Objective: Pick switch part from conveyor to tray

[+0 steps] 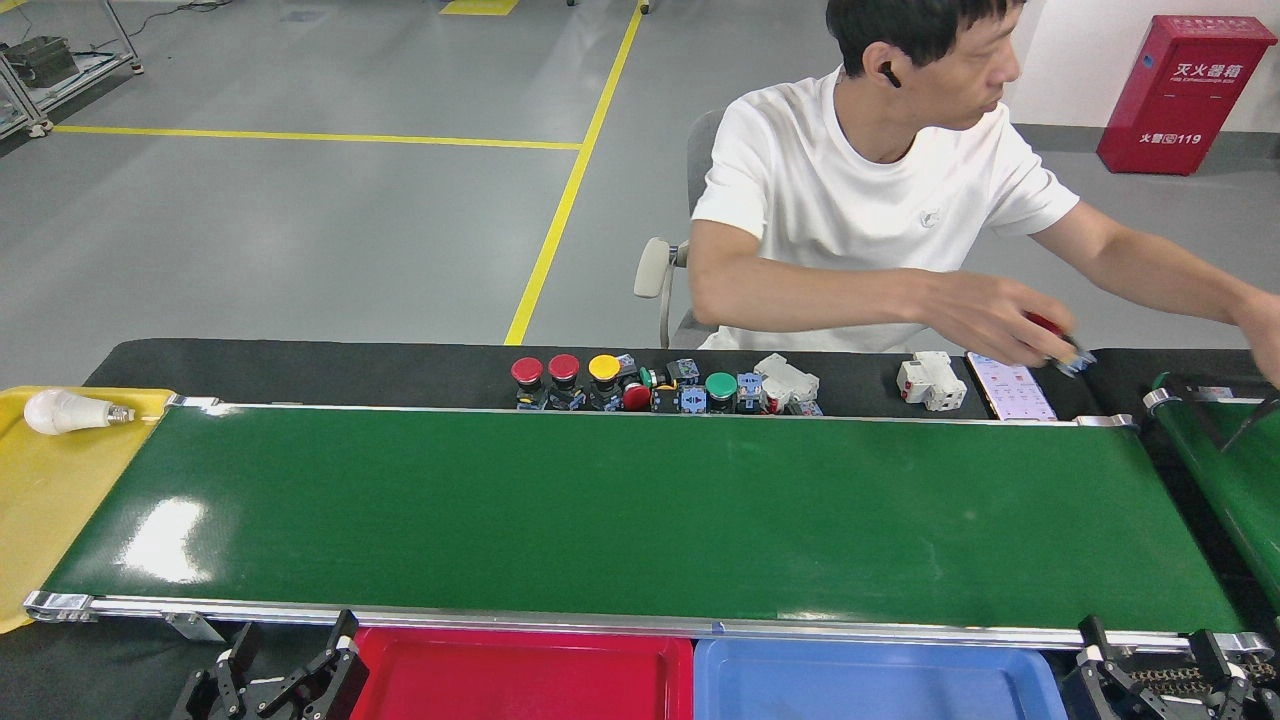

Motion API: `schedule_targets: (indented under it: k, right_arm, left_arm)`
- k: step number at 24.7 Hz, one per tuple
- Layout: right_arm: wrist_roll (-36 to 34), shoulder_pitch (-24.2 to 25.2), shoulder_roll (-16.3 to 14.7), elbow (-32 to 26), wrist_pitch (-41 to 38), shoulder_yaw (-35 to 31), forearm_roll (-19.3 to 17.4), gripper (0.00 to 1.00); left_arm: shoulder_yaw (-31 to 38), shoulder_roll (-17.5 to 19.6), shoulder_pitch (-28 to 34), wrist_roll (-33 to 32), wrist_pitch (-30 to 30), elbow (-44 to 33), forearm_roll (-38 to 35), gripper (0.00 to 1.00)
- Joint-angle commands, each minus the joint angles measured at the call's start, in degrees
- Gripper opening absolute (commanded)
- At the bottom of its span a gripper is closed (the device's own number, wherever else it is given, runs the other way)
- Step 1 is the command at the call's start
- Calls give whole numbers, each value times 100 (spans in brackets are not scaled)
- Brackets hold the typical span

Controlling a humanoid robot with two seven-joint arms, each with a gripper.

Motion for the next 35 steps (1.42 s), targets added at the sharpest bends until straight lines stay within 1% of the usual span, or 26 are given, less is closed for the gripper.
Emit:
schedule_targets:
  k: [1, 12, 14, 16, 18, 22, 24, 29, 31, 35]
  right_arm:
    - [-37, -18, 4, -71, -25, -52, -6, 99]
    - [-10, -27, 39, -71, -113, -52, -6, 99]
    - [16, -27, 75, -71, -201, -52, -6, 99]
    - [25, -27, 75, -71, -210, -52, -6, 99]
    - [60, -45, 83, -71, -210, -52, -6, 99]
    - [60, -45, 110, -71, -210, -52, -6, 99]
    - [60, -45, 110, -71, -210, -52, -6, 99]
    - [60, -53, 110, -44, -201, -52, -6, 99]
    - [69, -53, 110, -44, -184, -52, -6, 99]
    - [165, -53, 101, -44, -166, -96, -6, 99]
  left_arm:
    - [51, 43, -46, 62, -124, -64, 20, 100]
    - [60, 25, -63, 124, -194, -64, 29, 100]
    - [69, 25, -63, 282, -186, -64, 29, 100]
    - [104, 25, -63, 581, -194, -64, 29, 100]
    - [113, 34, -63, 686, -194, -64, 29, 100]
    - [113, -10, -63, 686, -379, -64, 55, 100]
    - [122, -1, -63, 686, -370, -64, 55, 100]
    - [122, 192, -63, 440, -300, -64, -103, 100]
    - [122, 183, -63, 440, -291, -64, -314, 100]
    - [130, 131, -63, 440, -291, -64, -332, 100]
